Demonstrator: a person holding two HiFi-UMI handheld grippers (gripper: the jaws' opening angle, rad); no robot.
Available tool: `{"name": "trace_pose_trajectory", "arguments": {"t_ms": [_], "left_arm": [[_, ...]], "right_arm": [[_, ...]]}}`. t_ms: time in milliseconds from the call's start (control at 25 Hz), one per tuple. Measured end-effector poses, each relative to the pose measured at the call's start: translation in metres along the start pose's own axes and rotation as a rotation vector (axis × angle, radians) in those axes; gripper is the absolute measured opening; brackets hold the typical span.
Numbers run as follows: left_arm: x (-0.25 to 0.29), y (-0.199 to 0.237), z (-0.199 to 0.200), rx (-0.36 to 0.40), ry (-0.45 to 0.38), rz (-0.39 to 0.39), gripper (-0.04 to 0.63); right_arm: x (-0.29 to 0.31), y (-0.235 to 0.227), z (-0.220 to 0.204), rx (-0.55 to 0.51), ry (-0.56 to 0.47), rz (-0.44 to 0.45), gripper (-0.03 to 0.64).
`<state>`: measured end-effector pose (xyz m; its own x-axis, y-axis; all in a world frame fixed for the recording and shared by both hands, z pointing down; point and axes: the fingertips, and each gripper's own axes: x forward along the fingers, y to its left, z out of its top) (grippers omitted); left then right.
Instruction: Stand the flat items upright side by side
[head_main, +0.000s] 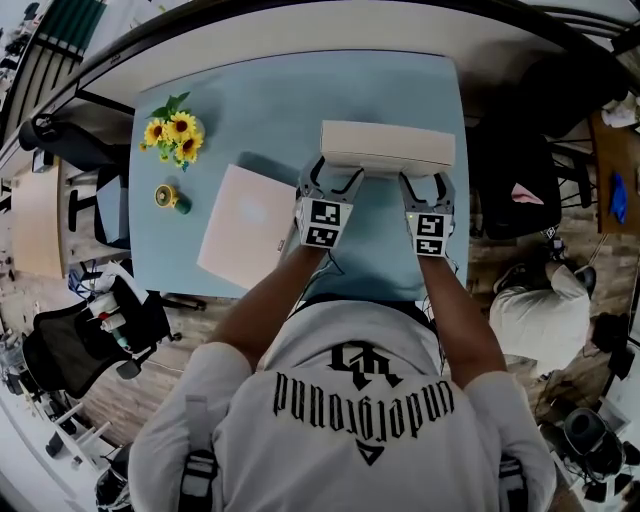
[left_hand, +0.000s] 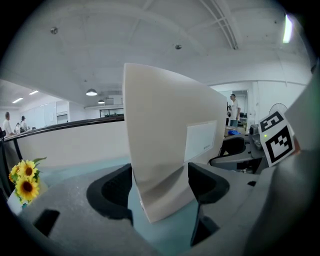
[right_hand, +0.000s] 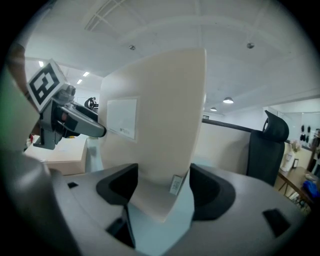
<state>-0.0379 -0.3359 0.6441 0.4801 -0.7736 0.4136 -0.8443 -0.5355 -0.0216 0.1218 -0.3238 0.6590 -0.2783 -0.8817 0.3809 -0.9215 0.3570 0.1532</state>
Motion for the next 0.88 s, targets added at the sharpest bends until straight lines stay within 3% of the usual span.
{"name": "trace_pose_trajectory", "arguments": {"t_ms": [560, 880], "left_arm": [[-0.012, -0.002, -0.001, 0.005, -0.015, -0.021, 0.382], [-0.048, 0.004, 0.020, 0.010, -0.050, -0.020, 0.380]], "right_arm": [[-0.015, 0.001, 0.001, 0.038, 0.030, -0.024, 0.348], [-0.057, 0.005, 0.020, 0.039, -0.020, -0.018, 0.341]]}}
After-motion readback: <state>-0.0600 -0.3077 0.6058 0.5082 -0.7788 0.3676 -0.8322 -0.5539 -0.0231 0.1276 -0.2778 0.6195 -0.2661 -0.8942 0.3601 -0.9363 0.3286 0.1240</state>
